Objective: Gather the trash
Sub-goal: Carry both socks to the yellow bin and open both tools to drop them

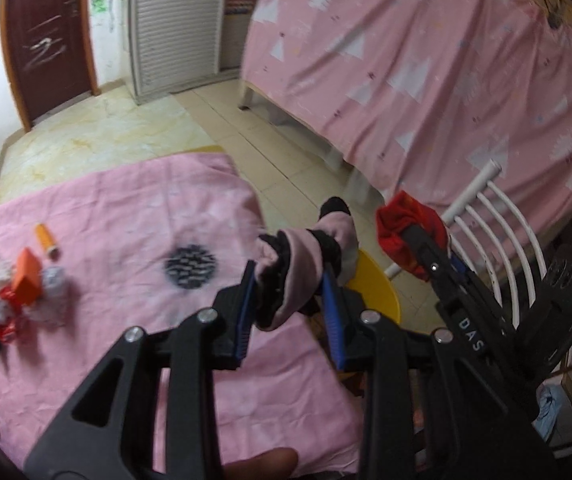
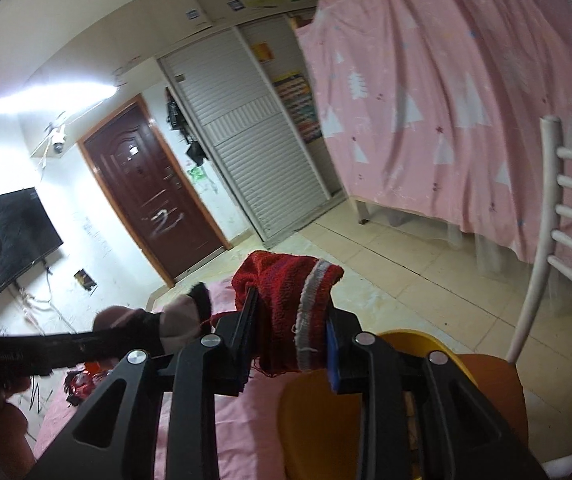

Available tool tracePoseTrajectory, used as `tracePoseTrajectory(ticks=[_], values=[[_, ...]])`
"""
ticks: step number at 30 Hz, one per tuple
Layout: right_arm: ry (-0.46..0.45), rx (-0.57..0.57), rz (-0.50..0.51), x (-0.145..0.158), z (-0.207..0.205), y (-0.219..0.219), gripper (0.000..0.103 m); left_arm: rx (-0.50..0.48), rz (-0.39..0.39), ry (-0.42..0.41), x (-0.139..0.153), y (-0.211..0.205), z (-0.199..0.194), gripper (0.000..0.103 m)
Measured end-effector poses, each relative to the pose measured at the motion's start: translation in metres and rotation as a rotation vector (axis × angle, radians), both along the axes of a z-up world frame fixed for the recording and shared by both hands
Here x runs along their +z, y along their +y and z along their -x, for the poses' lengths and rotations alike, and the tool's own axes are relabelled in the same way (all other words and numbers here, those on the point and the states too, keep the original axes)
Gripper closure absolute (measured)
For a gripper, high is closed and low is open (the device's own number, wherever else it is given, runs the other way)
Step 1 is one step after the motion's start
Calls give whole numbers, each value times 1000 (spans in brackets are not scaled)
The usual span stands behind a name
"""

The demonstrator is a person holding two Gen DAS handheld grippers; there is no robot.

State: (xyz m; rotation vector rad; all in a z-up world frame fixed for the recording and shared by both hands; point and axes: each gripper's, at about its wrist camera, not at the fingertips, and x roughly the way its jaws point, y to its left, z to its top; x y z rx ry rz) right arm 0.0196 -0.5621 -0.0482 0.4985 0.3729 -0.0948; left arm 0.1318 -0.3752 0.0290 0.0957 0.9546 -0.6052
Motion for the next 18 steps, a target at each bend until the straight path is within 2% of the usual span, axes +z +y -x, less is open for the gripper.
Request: tracePoseTrajectory(ticks=[5, 9, 18], values=[[17, -41, -27, -10, 0, -15, 59, -42, -33, 27, -12, -27, 3, 54], [14, -54, -41, -14, 2, -22, 47, -49, -27, 35, -13, -33, 7, 53], [8, -26, -38, -10, -4, -15, 40, -9, 26, 31, 0, -2, 11, 47]])
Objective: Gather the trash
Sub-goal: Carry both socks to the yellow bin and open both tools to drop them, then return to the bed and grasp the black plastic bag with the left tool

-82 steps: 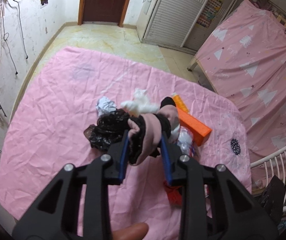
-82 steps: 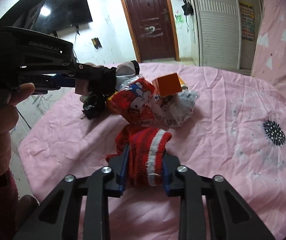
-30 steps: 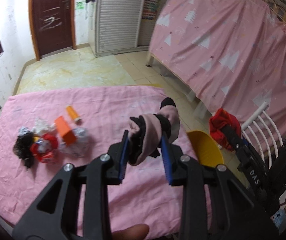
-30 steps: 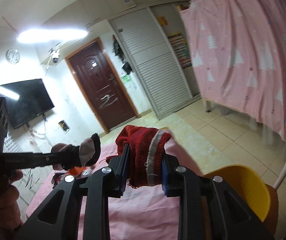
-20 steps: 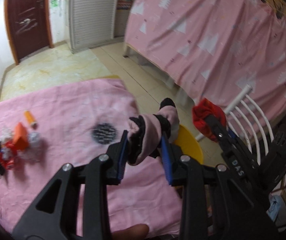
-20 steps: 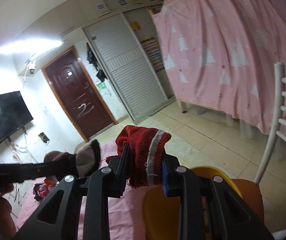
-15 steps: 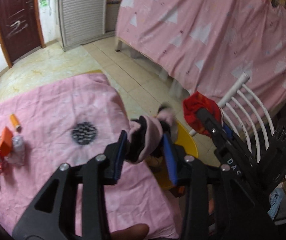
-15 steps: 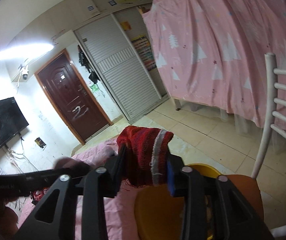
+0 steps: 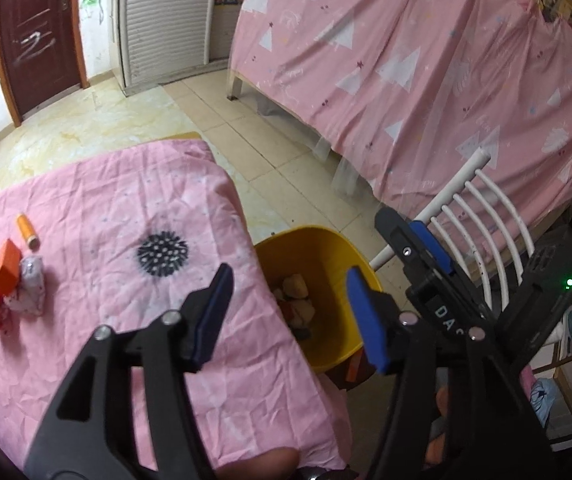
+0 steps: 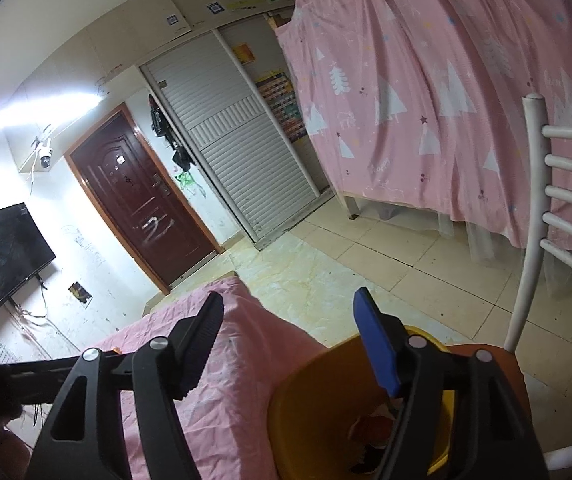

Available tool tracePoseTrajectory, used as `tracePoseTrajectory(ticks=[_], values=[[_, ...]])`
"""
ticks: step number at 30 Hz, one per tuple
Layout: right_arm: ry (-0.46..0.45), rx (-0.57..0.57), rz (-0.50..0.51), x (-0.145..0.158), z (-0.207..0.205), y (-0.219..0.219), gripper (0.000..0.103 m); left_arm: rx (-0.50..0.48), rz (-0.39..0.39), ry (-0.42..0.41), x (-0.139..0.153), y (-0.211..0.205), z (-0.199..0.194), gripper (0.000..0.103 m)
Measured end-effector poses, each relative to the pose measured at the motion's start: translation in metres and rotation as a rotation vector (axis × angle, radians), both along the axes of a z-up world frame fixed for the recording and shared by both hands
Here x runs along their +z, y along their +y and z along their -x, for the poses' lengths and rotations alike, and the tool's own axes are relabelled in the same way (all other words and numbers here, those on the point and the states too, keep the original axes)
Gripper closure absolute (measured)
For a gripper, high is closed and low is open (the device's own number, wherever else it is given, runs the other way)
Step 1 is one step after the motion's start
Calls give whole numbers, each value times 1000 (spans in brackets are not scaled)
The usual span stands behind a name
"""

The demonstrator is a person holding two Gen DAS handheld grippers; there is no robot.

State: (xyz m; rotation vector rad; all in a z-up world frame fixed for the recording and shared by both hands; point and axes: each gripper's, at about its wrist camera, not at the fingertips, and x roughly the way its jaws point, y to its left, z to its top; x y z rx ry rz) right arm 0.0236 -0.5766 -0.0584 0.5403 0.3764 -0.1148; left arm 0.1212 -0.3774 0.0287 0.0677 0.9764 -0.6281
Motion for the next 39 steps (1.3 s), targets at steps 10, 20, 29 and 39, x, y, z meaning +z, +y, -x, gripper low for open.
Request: tracePoseTrajectory(ticks=[10, 20, 29, 39], values=[[-9, 94, 53, 14, -17, 47, 31, 106, 41, -47, 15, 72, 2, 47], [-19, 214, 98, 24, -27, 99, 25, 269, 50, -82, 21, 167, -9, 35], [32, 306, 152, 20, -49, 155, 22, 422, 93, -87, 22, 260, -22, 29], [81, 430, 248, 22, -81, 225, 22, 539, 85, -28, -6, 324, -46, 29]])
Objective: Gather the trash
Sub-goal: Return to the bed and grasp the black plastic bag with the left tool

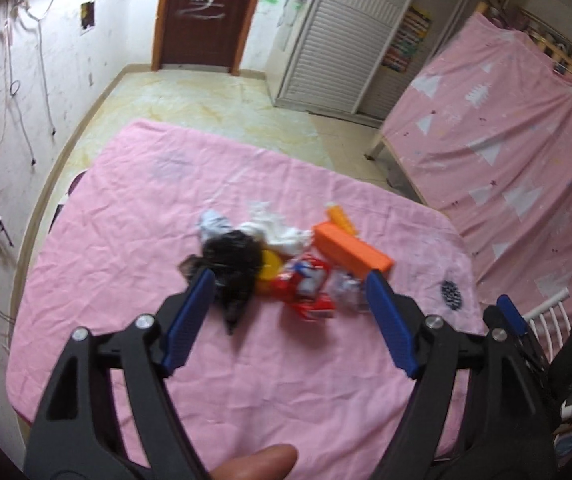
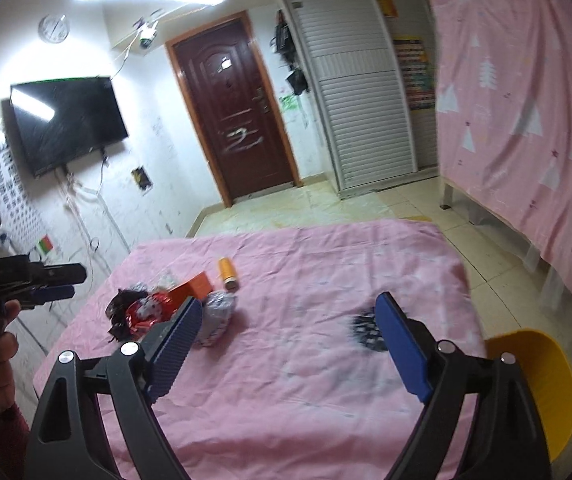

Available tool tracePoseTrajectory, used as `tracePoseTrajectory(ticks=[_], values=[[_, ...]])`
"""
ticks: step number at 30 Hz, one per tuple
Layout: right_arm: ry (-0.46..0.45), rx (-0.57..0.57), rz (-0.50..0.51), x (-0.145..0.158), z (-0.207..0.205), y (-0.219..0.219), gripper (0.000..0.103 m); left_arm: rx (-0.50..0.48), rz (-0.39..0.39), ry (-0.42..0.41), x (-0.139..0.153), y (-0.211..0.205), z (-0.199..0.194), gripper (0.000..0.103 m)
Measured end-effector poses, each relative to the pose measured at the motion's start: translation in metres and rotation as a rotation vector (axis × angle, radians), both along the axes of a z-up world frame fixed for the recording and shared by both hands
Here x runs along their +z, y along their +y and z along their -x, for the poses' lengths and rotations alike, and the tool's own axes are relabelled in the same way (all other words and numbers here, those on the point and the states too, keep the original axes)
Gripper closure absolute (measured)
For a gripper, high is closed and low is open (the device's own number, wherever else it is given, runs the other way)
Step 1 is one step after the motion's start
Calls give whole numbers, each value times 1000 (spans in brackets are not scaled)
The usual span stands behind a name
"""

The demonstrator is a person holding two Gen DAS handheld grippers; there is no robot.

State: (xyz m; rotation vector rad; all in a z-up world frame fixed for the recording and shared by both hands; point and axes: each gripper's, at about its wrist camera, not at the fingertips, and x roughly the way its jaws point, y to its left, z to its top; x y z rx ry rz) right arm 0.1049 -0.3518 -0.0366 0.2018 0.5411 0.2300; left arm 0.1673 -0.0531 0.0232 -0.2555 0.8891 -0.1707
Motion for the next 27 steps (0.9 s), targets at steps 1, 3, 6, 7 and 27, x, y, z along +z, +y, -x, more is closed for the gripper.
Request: tracePoseTrajectory(ticks=[1, 3, 6, 7, 27], values=[[8, 16, 14, -1, -3, 8, 22, 7, -3, 7, -4, 5, -3, 29], [24, 45, 40, -2, -9, 22, 22, 14, -2, 20, -10, 11, -7, 29], [49, 84, 64, -6, -16, 40, 21, 22, 5, 47, -22, 21, -15, 29], [61, 99, 72, -8, -20, 46, 20, 22, 11, 60, -26, 23, -18, 29], [235, 176, 253, -43, -79, 107, 12, -5, 153, 148, -78, 46, -50, 64]])
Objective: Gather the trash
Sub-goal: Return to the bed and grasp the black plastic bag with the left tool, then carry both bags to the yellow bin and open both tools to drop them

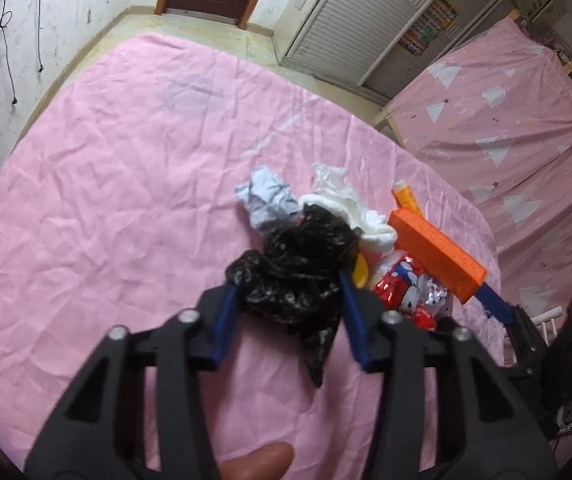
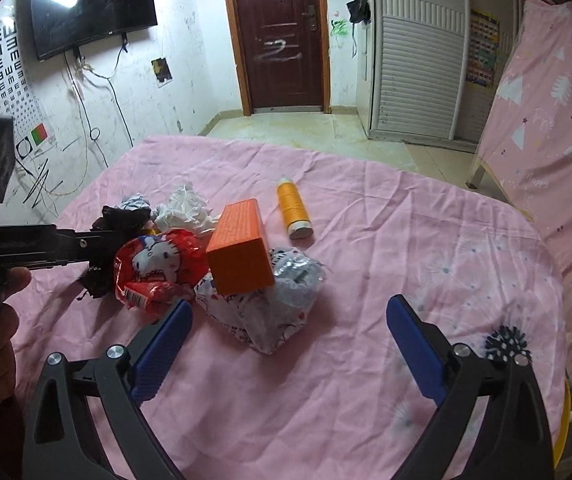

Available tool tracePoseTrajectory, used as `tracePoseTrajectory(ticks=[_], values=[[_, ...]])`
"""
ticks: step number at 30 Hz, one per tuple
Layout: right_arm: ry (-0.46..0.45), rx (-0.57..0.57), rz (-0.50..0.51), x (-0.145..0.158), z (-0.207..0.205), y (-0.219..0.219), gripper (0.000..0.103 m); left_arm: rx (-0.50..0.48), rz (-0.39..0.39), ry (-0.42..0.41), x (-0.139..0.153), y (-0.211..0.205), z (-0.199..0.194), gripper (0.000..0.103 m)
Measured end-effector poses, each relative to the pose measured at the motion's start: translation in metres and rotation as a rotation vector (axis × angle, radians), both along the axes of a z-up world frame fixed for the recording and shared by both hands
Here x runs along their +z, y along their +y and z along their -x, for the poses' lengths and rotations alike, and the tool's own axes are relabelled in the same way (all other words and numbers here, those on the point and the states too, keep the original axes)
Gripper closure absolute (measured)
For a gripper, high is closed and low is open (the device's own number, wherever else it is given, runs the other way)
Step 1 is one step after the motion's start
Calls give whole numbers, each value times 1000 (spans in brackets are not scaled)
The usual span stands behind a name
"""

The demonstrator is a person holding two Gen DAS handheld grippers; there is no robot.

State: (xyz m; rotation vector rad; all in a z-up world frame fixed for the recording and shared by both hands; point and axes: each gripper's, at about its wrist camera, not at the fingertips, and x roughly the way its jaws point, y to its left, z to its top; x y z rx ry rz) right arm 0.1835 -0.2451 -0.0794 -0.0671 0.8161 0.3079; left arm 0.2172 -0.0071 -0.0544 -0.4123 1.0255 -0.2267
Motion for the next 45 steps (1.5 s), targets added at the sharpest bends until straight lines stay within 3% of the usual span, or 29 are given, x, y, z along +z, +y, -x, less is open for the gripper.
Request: tracePoseTrajectory(ticks=[2, 14, 17, 21, 30, 45], values=[[4, 10, 9, -2, -3, 4, 12, 13, 10, -16, 2, 3, 2, 68], [41, 31, -20, -8, -19, 9, 14, 42, 44, -49, 17, 22, 13, 69], [49, 25, -57, -7, -21, 4, 47, 42, 48, -50, 19, 24, 15, 69], [54, 14, -119, -4, -19, -10, 59, 38, 45, -58, 23, 23, 21, 69], [-4, 23, -142, 13, 24, -22, 59, 27, 25, -96, 41, 11, 35, 69], [-108, -30, -202, 41, 80, -66, 59, -45, -52, -158, 70, -43, 70, 69]])
